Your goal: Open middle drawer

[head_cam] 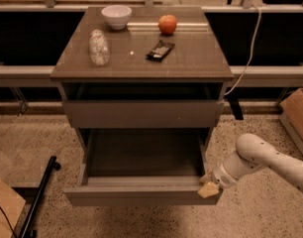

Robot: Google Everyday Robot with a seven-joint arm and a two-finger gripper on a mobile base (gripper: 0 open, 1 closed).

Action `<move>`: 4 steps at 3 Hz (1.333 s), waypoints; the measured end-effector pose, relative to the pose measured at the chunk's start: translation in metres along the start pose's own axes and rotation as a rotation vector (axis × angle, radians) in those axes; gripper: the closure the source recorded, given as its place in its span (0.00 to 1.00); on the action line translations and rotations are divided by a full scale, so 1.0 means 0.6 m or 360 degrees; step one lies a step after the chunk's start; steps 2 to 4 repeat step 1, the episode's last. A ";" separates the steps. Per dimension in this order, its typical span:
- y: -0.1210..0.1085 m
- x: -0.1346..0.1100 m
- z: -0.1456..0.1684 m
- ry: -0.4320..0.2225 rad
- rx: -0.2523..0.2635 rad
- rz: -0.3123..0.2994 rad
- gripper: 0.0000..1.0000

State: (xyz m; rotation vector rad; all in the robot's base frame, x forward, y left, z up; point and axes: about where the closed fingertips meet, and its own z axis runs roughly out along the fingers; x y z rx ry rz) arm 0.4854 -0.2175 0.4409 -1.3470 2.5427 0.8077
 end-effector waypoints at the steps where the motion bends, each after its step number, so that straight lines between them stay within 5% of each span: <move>1: -0.002 -0.002 0.000 0.0000 0.0000 0.0000 0.85; 4: -0.002 -0.002 0.000 0.0000 0.0000 0.0000 0.85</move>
Offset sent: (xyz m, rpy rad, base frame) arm 0.0000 0.0000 0.0000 0.0000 0.0000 0.0000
